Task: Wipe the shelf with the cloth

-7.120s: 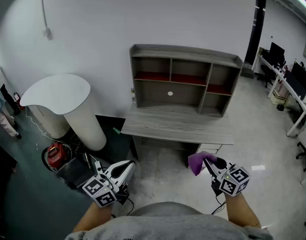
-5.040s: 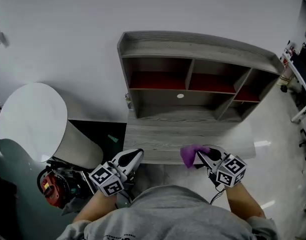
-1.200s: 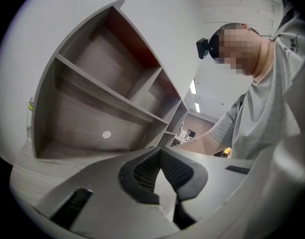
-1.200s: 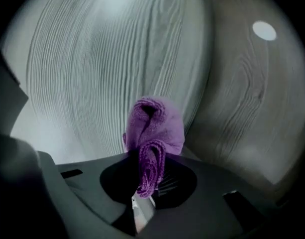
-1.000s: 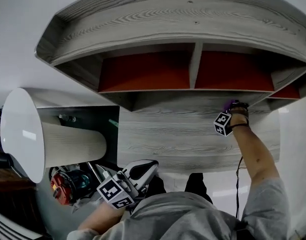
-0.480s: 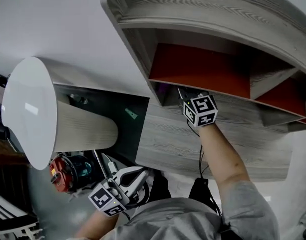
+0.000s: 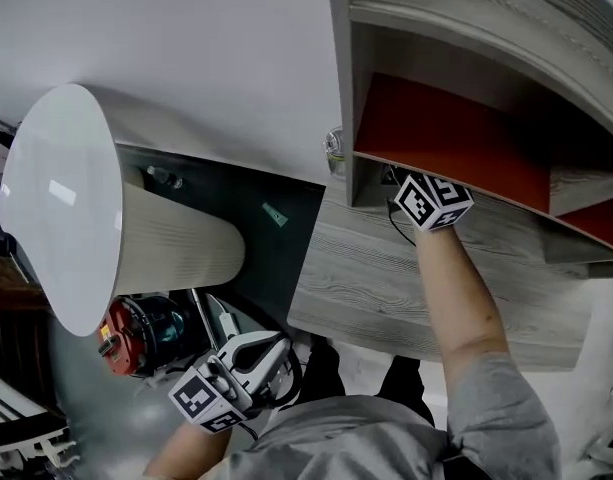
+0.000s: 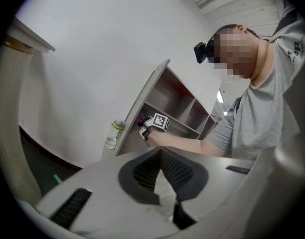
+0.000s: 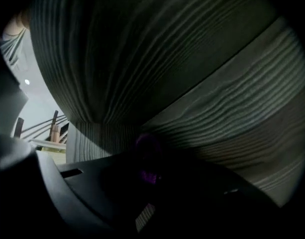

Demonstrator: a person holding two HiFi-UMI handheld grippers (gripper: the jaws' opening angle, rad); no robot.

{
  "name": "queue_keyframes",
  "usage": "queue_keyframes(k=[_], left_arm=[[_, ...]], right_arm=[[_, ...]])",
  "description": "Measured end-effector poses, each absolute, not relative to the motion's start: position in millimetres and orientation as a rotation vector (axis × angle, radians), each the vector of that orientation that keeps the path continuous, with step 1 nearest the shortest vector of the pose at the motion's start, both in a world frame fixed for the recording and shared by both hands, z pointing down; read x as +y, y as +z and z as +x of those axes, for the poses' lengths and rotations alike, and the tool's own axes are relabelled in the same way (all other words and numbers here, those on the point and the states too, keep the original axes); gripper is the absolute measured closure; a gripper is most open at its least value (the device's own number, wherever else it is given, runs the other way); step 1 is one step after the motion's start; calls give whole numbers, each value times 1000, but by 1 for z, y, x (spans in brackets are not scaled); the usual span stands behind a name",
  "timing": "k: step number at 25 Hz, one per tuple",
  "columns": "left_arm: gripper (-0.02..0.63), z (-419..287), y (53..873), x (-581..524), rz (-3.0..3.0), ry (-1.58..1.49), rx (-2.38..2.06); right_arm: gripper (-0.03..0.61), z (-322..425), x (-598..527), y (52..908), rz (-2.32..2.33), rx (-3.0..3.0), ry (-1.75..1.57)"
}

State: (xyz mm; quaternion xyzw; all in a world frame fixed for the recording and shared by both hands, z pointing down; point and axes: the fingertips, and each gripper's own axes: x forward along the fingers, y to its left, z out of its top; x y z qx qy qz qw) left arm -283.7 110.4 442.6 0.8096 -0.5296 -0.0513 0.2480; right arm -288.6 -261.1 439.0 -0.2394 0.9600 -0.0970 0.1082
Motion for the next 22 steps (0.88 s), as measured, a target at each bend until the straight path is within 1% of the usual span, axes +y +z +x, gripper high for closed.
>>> queue_keyframes(k=[3,8,11,14,17,19,22], left_arm=[[600,-281,447,106,2211,-163,-1444],[600,-273,467,104,2190,-168,-1411],[600,-273,477,105,2171,-168,-1408],[600,-272,482,103,2167,-165,-1407],[600,-269,474,94,2193,-141,-1432],[600,-271,458,82,2235,-126,-1466],[600,-278,427,57,2303,-94,-1541]], right_arm=[[514,-292,-260,489,-741,2983,-268],[518,-298,-248,633,-869,3488,-110],[518,-301,-245,670,-884,3647,26],[518,-303,-250,678,-907,3732,65],[518,-302,-246,668,-845,3759,-22],[518,-296,-237,625,-817,3641,-91],[518,-280,-221,532,-737,3336,-213]])
